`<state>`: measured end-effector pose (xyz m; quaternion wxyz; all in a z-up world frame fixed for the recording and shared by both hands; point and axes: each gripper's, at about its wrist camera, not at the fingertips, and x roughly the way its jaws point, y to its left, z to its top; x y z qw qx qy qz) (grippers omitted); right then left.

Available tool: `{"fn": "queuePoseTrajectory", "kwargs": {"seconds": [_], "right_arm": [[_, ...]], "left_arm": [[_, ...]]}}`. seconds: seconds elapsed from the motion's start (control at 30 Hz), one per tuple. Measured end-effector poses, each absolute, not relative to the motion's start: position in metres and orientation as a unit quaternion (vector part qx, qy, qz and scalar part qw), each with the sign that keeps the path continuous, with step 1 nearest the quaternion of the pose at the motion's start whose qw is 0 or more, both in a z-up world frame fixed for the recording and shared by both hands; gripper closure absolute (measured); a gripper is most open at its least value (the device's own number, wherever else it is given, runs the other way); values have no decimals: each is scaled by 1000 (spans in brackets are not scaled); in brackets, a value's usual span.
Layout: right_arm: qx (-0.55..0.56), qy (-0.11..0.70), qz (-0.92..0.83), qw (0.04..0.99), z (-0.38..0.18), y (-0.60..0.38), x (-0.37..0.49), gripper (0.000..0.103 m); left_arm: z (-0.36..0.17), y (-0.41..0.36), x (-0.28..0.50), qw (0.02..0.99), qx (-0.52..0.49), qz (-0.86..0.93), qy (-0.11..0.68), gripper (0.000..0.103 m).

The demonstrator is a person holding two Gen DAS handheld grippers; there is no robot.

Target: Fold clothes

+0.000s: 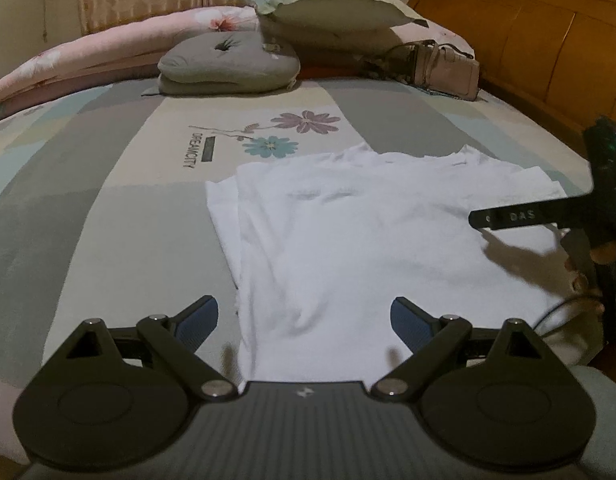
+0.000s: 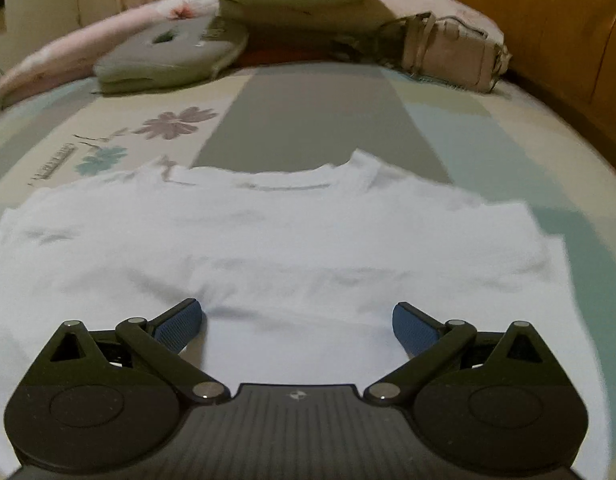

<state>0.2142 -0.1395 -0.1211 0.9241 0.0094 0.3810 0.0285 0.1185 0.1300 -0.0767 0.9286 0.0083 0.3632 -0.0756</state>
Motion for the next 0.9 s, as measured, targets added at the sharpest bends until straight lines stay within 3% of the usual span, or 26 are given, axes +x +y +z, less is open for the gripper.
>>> {"fn": "queuePoseTrajectory", "kwargs": {"seconds": [0.5,0.9], "right_arm": [[0,417,30,908,-98,-141,251,0],[22,410,-5,912,-113,-183,209,0]], "left_arm": [[-66,131,125,933,4,-80,352,10],[-60,96,158,920,33,-173,350,10]]}}
